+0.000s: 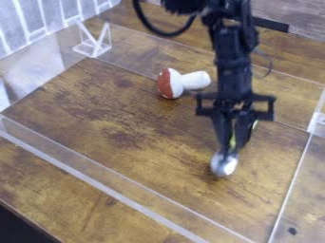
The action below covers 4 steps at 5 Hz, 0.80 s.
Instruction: Move the green spoon to the right
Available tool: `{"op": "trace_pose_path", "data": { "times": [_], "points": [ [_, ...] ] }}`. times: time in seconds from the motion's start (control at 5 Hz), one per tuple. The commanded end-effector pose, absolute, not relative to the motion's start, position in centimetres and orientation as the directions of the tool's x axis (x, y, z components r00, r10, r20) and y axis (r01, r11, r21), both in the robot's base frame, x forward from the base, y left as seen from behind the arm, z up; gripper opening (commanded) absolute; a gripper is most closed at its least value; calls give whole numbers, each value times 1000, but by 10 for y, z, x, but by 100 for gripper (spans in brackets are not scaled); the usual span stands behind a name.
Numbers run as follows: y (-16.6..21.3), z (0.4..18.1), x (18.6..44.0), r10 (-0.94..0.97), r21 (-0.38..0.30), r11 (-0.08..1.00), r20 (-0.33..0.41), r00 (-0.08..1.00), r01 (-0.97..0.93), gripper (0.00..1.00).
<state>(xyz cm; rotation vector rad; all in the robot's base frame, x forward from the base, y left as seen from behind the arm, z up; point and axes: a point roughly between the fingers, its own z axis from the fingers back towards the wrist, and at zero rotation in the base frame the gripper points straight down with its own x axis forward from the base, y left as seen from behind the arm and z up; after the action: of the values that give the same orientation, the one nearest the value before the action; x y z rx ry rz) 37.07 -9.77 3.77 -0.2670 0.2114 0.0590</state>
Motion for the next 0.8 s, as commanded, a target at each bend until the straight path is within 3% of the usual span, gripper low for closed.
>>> {"op": "trace_pose_path", "data": {
  "times": [0.0, 0.4, 0.6],
  "points": [
    [-78, 80, 363, 33, -291, 955, -117, 993, -66, 0],
    [-103, 78, 362, -99, -303, 952, -160, 982, 47, 0],
    [-98, 68, 362, -53, -307, 952, -174, 983, -3, 0]
  ]
}}
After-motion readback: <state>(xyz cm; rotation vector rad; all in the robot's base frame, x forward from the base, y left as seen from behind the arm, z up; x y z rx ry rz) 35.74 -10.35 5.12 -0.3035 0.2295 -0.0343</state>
